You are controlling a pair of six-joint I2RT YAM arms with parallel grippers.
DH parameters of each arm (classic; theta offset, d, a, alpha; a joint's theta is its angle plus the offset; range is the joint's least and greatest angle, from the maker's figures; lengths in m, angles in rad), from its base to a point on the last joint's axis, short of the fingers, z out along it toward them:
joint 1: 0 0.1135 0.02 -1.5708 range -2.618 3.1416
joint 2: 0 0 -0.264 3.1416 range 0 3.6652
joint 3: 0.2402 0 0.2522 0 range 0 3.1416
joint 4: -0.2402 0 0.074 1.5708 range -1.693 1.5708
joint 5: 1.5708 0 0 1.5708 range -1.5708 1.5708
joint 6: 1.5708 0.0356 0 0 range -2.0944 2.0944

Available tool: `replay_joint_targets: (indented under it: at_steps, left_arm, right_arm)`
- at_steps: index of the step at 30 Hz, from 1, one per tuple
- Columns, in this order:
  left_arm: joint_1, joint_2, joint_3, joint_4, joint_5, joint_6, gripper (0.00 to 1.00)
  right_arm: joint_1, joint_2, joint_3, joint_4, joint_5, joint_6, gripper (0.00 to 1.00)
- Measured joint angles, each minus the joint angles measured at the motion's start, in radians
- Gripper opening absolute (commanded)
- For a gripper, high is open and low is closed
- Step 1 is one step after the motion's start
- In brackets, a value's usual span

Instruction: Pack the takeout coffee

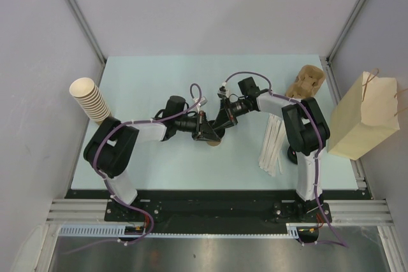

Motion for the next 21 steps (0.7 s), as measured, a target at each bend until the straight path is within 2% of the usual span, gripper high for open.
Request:
replay_joint_targets:
  at_steps: [12,17,21]
  left_arm:
    - [0.011,-0.011,-0.027,-0.008,-0.019,-0.025,0.02]
    - [0.012,-0.023,-0.028,0.003,-0.01,-0.023,0.18]
    - [0.006,-0.07,-0.031,-0.018,-0.034,0.0,0.38]
  right_arm:
    - [-0.001,0.002,-0.021,0.024,-0.032,0.014,0.17]
    - [0.0,0.002,-0.026,0.037,-0.046,0.019,0.21]
    - [0.013,-0.014,-0.041,0.065,-0.046,0.038,0.24]
